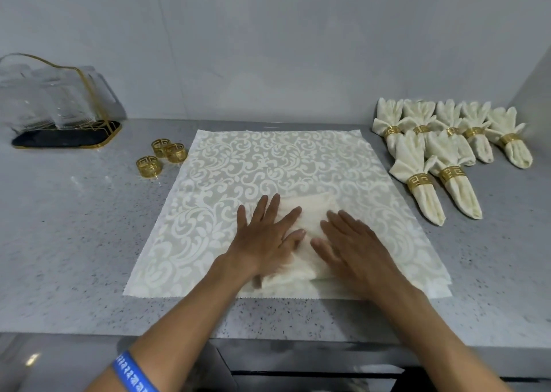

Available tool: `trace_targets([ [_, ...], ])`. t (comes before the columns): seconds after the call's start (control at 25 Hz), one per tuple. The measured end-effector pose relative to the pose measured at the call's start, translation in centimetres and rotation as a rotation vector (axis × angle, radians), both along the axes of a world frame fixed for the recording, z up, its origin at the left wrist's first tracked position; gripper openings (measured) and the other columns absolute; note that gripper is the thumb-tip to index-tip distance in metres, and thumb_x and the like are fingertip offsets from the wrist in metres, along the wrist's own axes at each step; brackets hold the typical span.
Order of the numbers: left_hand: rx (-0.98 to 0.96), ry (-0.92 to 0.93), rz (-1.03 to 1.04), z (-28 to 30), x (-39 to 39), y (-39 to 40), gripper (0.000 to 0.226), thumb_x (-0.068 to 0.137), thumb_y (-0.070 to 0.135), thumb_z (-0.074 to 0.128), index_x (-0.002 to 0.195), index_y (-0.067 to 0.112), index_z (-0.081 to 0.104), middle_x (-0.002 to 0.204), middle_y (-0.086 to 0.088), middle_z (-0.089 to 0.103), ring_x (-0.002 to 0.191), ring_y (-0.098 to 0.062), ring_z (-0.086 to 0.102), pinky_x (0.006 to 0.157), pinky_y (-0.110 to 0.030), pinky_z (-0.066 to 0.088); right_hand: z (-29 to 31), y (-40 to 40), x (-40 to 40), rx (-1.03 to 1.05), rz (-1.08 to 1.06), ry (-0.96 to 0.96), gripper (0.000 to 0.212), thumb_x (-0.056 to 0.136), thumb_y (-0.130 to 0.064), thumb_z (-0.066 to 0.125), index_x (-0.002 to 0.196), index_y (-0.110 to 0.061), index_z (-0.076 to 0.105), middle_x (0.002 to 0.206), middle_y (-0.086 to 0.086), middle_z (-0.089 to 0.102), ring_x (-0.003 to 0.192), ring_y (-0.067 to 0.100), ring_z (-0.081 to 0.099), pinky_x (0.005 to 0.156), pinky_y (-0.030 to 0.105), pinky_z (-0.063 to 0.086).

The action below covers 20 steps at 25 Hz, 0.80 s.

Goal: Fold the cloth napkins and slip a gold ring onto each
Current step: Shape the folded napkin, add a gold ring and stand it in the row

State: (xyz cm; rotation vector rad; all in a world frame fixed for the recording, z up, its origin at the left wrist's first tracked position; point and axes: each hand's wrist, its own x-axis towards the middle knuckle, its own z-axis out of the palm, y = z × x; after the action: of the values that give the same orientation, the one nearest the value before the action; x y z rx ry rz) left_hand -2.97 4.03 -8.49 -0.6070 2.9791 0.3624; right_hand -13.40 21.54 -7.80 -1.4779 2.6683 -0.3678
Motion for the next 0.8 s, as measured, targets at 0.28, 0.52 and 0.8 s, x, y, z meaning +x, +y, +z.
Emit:
trace_targets([
  [0.28, -0.124, 0.408, -0.261, 2.2, 4.1, 0.5, 0.061, 0.091, 0.067, 0.038, 0.134, 0.027, 0.054, 0.149, 0.003, 0.042, 0.140, -0.016, 0.032, 0.119, -0.036, 0.007, -1.4, 2.5, 0.8, -0.291, -0.008, 0.184, 0.038, 0.091, -0.048, 0.045, 0.111, -0.021, 0.064, 0.107, -0.005, 0.057, 0.091, 0.019, 0.052, 0.073, 0.036, 0.043],
  [0.52, 0.027, 0.311, -0.274, 1.9, 8.8, 0.6, 0.055, 0.088, 0.055, 0.054, 0.138, 0.034, 0.042, 0.136, 0.020, 0.048, 0.128, 0.005, 0.037, 0.116, -0.018, 0.006, -1.7, 2.4, 0.6, -0.298, -0.010, 0.194, 0.039, 0.089, -0.050, 0.044, 0.104, -0.023, 0.067, 0.100, -0.007, 0.058, 0.086, 0.019, 0.053, 0.070, 0.035, 0.040],
  [0.8, 0.098, 0.385, -0.149, 1.7, 7.6, 0.4, 0.028, 0.085, 0.030, 0.063, 0.111, 0.036, 0.056, 0.099, 0.013, 0.064, 0.100, 0.001, 0.052, 0.104, -0.009, 0.014, -1.2, 2.2, 1.0, -0.269, -0.063, 0.158, 0.039, 0.087, -0.051, 0.042, 0.108, -0.026, 0.063, 0.102, -0.008, 0.058, 0.088, 0.019, 0.055, 0.073, 0.036, 0.044],
])
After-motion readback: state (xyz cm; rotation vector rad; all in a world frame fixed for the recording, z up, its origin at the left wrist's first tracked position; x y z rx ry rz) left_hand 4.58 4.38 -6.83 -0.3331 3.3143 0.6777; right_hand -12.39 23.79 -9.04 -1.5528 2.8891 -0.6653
